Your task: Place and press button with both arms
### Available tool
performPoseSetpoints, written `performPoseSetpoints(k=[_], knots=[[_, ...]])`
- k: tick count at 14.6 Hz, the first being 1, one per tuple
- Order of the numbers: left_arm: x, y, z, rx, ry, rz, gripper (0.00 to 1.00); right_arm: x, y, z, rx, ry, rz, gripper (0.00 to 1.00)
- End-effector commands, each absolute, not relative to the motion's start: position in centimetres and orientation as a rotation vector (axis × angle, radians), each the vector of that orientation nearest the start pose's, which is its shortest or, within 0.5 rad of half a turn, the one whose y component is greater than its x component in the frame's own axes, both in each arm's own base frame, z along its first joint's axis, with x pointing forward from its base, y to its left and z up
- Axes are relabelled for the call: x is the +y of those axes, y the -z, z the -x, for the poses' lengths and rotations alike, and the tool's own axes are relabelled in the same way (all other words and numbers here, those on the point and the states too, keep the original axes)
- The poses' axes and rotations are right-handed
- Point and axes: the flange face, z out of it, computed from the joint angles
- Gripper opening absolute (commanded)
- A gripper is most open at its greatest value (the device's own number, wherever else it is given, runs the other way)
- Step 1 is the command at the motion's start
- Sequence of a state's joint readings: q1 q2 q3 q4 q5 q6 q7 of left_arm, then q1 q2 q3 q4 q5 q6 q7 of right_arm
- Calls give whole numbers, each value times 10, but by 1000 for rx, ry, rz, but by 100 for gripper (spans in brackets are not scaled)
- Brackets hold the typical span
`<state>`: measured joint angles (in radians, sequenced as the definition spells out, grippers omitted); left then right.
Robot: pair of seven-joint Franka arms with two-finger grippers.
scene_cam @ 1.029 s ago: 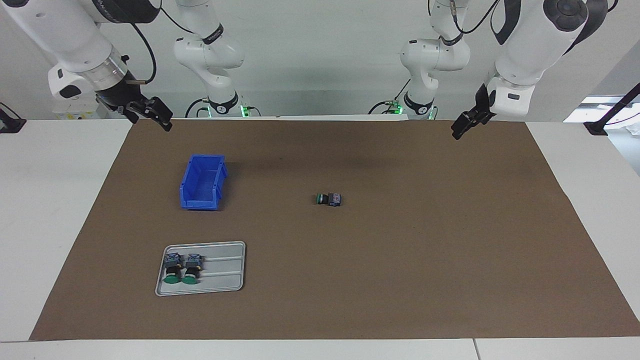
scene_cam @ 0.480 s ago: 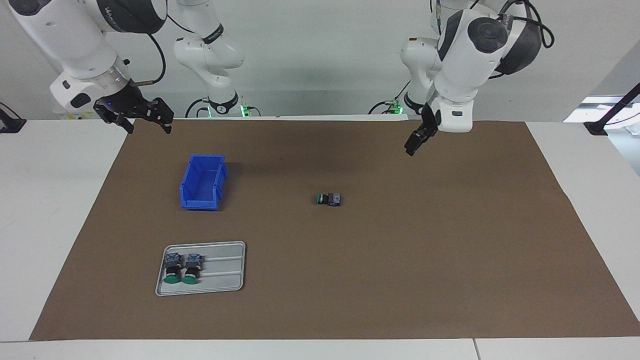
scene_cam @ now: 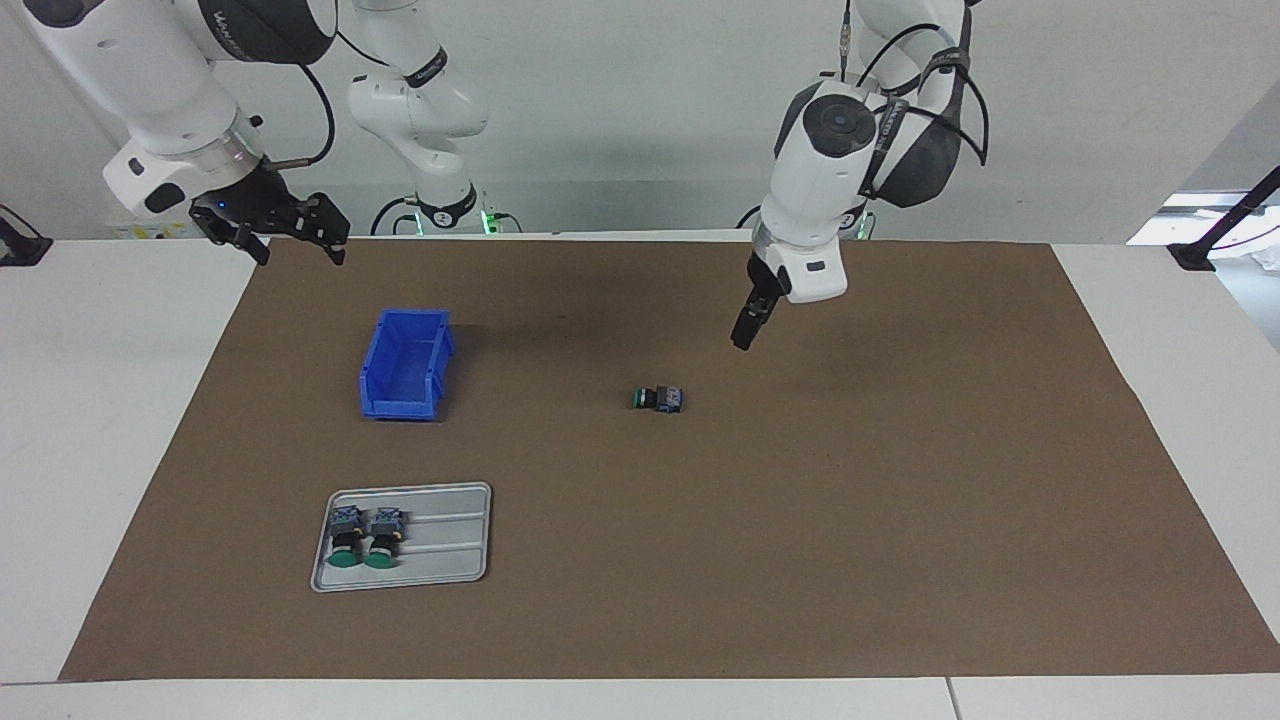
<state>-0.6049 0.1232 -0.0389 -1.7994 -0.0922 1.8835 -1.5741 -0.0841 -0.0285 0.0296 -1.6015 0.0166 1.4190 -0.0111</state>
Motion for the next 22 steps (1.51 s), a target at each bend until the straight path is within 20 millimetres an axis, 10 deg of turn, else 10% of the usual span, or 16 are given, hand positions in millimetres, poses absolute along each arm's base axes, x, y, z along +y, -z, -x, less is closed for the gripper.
performPoseSetpoints(k=[1, 10, 22], knots=[[-386, -452, -471, -1603, -128, 2738, 100, -29, -613, -521, 38, -225, 3119, 99], [-458, -371, -468, -1722, -31, 2593, 100, -27, -613, -521, 33, -227, 3119, 99], [-483, -300, -464, -1948, -21, 2480, 99, -25, -613, -521, 23, -229, 3116, 99]])
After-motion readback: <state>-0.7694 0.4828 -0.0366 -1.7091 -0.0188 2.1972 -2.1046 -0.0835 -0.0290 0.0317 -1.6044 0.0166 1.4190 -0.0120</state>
